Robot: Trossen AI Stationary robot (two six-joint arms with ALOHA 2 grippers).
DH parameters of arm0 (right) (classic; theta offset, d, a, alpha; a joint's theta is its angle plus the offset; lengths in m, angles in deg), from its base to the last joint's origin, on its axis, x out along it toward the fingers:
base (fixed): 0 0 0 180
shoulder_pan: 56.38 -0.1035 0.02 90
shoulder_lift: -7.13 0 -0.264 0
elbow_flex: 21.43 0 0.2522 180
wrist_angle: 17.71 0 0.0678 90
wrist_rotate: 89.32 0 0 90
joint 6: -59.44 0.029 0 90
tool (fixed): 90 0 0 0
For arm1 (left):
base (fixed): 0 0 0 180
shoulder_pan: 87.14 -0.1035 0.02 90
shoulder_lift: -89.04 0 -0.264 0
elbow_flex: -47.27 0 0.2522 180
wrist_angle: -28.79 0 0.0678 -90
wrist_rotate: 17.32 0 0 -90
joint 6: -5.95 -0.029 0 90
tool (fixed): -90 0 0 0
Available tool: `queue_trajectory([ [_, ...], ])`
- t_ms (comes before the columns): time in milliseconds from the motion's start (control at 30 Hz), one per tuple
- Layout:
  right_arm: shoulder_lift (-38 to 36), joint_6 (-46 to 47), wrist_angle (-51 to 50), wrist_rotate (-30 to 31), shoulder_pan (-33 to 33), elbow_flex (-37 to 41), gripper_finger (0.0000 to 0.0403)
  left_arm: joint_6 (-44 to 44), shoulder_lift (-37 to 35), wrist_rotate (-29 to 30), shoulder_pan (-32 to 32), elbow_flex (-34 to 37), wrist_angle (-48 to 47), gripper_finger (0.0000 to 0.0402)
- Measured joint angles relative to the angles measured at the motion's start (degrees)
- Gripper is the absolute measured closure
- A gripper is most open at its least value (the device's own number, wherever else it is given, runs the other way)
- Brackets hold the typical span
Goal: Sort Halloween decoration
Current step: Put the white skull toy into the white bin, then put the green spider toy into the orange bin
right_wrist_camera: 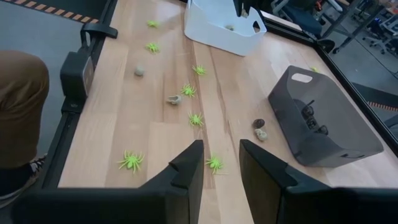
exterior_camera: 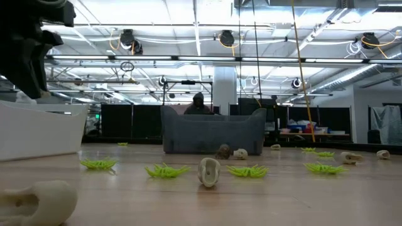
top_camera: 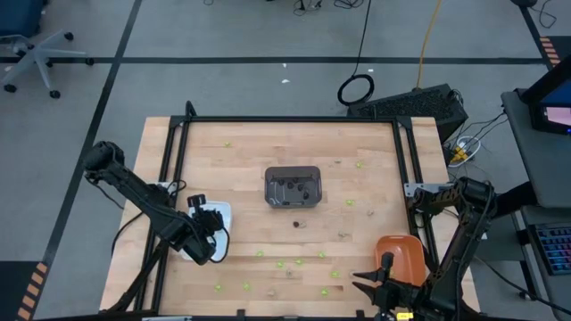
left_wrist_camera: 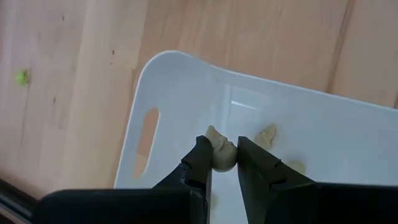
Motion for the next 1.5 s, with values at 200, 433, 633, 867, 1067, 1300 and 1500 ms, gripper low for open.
queue_trajectory([
  [200,0.00,0.00,0.02,0.00,0.11,0.00,0.0312,0.03,0.00,-0.32,0.00,1.38,1.77,0.0348],
  [433,0.00,0.01,0.02,0.00,0.11,0.00,0.0312,0.52,0.00,-0.44,0.00,1.50,2.45,0.0347],
  [633,0.00,0.02,0.04,0.00,0.11,0.00,0.0312,3.02,0.00,-0.92,0.00,1.50,2.25,0.0310],
  [867,0.00,0.00,0.04,0.00,0.11,0.00,0.0312,3.02,0.00,-0.92,0.00,1.50,2.47,0.0262],
  [1067,0.00,0.04,0.28,0.02,0.11,0.00,0.0312,3.00,0.00,-0.85,0.00,1.50,7.11,0.0255],
  [1300,0.34,0.33,5.27,-2.61,3.09,0.00,0.0312,0.43,0.00,5.09,0.00,0.32,17.64,0.0256],
  [1500,0.90,-1.54,9.58,-10.21,10.41,0.67,0.0312,-15.09,0.00,14.62,0.26,-0.27,34.82,0.0256],
])
